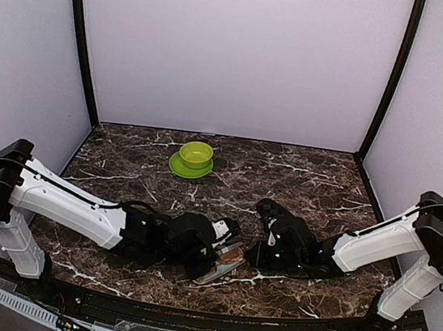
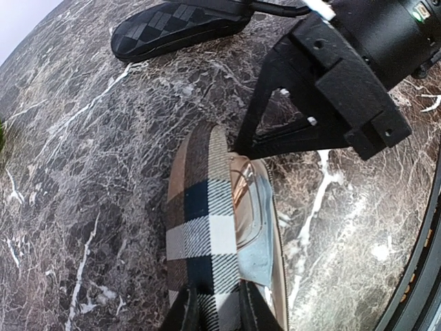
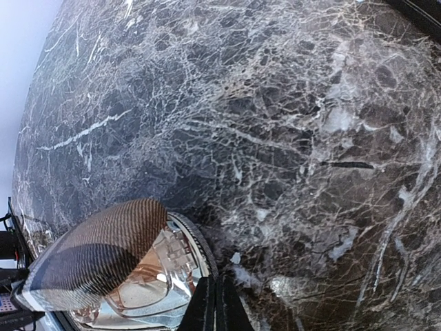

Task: Organize the sunglasses
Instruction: Close the case with sunglasses at the center of the board, then pick up the case with sunglasses from the center of the board, then place the case with sunglasses at the center of the board.

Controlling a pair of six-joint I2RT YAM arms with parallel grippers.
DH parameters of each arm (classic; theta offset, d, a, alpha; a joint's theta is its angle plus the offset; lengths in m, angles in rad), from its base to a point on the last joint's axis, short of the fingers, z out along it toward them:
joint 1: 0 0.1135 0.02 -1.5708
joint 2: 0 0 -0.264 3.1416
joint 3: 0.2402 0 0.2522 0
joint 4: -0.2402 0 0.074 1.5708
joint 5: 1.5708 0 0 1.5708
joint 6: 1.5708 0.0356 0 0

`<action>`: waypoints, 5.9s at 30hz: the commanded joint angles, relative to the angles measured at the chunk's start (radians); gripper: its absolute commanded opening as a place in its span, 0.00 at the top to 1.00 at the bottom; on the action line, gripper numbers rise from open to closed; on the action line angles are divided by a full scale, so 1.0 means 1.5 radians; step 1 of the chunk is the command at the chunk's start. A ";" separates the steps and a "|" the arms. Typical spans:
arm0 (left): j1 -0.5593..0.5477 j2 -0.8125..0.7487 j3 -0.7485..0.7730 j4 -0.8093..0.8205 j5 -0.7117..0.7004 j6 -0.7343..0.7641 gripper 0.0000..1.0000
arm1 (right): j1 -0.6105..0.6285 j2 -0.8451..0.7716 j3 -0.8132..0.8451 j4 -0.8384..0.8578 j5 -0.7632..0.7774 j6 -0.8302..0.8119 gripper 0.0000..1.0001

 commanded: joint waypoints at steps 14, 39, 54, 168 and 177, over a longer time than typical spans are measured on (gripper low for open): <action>-0.057 0.094 0.006 -0.049 0.264 0.001 0.74 | 0.031 0.014 0.003 0.000 -0.021 0.007 0.98; 0.033 -0.061 0.079 -0.214 0.087 -0.076 0.04 | -0.030 -0.126 -0.003 -0.069 -0.007 -0.094 0.58; 0.033 0.109 0.165 -0.260 0.050 -0.070 0.05 | -0.039 -0.071 -0.019 0.002 -0.058 -0.086 0.47; 0.009 0.028 -0.044 -0.049 0.150 -0.027 0.16 | 0.030 0.058 0.000 0.062 -0.111 -0.058 0.45; 0.007 0.008 -0.095 -0.025 0.188 -0.057 0.18 | 0.073 0.046 0.029 -0.080 0.022 -0.098 0.47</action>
